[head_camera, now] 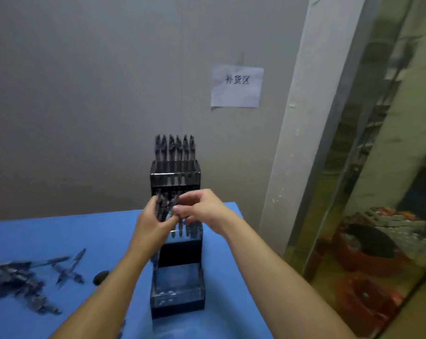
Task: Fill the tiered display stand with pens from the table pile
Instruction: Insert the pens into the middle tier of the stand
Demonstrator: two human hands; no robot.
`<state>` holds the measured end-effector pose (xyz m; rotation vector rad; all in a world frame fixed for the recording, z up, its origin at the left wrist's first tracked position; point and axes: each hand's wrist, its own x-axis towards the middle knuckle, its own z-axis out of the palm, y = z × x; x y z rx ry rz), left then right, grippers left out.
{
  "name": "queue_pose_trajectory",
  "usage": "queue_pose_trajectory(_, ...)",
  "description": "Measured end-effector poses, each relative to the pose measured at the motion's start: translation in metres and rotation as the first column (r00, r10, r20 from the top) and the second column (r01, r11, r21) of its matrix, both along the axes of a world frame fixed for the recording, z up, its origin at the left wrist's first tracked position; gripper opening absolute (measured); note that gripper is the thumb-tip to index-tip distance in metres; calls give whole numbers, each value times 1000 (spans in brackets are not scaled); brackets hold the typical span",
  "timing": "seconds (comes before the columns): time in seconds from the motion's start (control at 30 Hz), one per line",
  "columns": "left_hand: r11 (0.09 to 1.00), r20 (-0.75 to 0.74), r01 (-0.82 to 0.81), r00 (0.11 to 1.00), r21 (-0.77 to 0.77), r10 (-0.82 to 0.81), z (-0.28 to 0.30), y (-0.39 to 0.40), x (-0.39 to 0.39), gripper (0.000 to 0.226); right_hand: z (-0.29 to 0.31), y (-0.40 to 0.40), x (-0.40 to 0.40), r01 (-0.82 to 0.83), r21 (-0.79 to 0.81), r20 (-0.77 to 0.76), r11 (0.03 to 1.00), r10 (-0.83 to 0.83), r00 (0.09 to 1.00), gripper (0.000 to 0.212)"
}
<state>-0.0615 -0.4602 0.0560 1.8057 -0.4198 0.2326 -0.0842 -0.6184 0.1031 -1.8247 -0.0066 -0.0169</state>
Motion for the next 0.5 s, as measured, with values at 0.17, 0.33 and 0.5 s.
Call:
queue_pose_trajectory(0.17, 998, 24, 29, 999, 56, -30, 10, -18, 5, 31, -7, -5, 1, 132, 100, -14, 986, -131, 991, 34)
queue_pose_trajectory(0.33, 994, 52, 20, 998, 110, -26, 14, -28, 4, 23, -4, -11, -3, 212, 161, 12, 964, -217, 976, 20)
queue_pose_trajectory(0.5, 992, 58, 11, 998, 126, -18, 8, -20, 6, 23, 8, -17, -8, 293, 347, 32, 891, -324, 946, 17)
